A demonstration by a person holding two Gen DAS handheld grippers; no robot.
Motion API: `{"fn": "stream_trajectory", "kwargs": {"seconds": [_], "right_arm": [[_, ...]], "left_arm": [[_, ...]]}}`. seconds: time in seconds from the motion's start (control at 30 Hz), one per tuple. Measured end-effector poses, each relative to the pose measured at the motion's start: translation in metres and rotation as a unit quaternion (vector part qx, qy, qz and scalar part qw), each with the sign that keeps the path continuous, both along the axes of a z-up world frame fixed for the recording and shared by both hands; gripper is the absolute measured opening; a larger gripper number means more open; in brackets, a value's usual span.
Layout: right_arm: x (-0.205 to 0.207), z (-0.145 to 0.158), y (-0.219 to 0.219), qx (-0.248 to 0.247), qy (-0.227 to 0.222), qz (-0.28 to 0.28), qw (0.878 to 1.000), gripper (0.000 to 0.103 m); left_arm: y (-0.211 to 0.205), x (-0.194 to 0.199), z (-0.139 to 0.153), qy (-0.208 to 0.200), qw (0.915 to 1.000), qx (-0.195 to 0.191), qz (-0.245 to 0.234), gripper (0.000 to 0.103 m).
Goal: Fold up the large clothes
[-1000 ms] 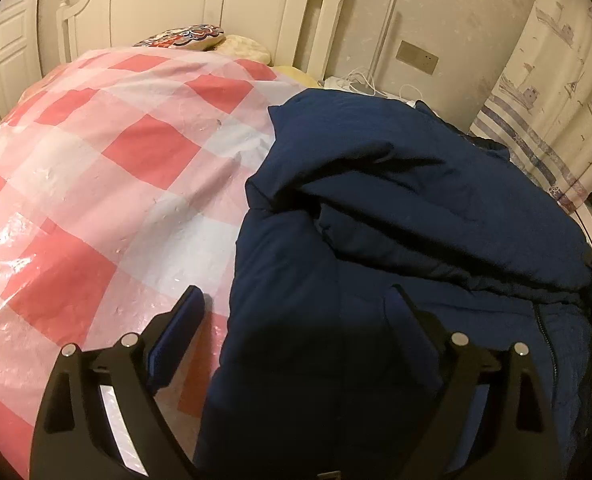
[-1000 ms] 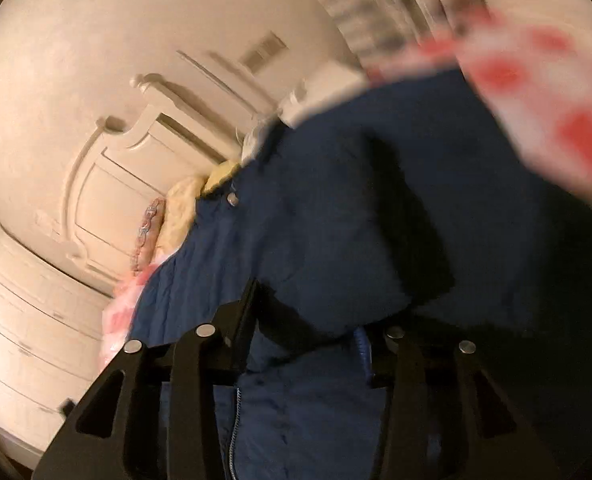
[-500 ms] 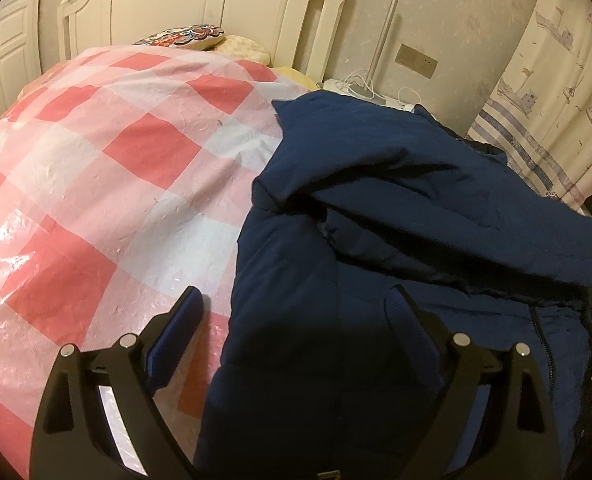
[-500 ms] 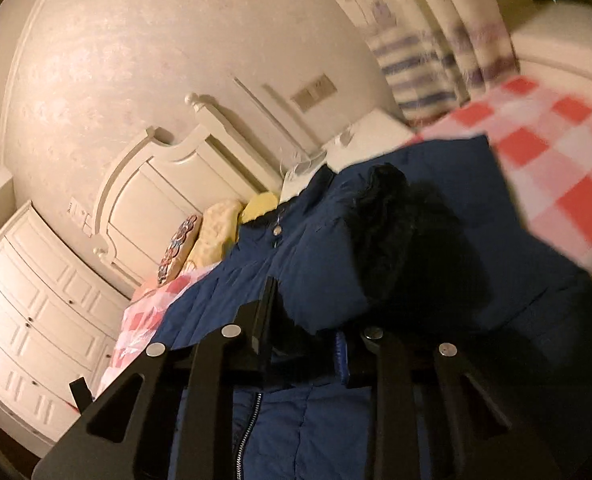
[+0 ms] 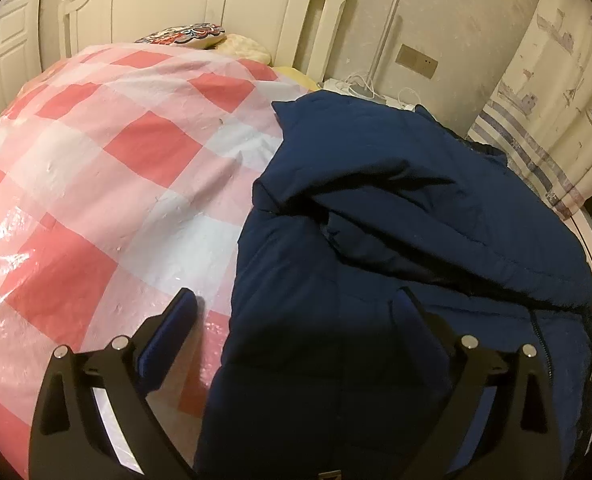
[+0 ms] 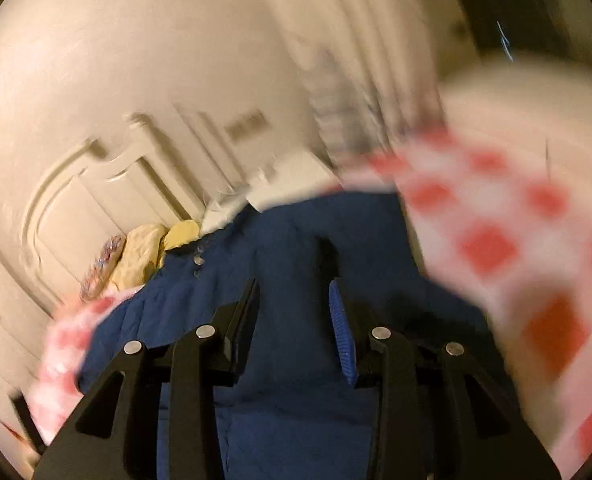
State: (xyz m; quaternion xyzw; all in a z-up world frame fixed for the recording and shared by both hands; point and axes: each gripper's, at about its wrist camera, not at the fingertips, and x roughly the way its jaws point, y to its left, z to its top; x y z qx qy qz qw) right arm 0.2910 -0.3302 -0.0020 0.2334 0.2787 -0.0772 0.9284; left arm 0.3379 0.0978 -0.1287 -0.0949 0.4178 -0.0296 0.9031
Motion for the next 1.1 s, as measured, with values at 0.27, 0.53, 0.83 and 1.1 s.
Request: {"fn": "stream_trajectory", "kwargs": {"seconds": [0.27, 0.53, 0.83, 1.1], "right_arm": [[0.063, -0.045, 0.060, -0.153, 0.131, 0.097, 0.975, 0.034], [0.057, -0.062, 0.061, -0.161, 0.111, 0.105, 0.975, 0.039], [0.065, -0.065, 0.086, -0.185, 0.125, 0.147, 0.964, 0.090], [0.060, -0.063, 0.078, -0.148, 0.110, 0.162, 0.969, 0.092]], "left_arm": [[0.001, 0.000, 0.000, -0.002, 1.0000, -0.004, 0.004, 0.098], [0.005, -0.002, 0.037, -0.028, 0.9986, -0.028, 0.035, 0.097], [-0.073, 0.099, 0.077, -0.046, 0.9944, 0.092, -0.026, 0.100], [-0.084, 0.123, 0.008, -0.016, 0.9870, 0.157, -0.032, 0.101]]}}
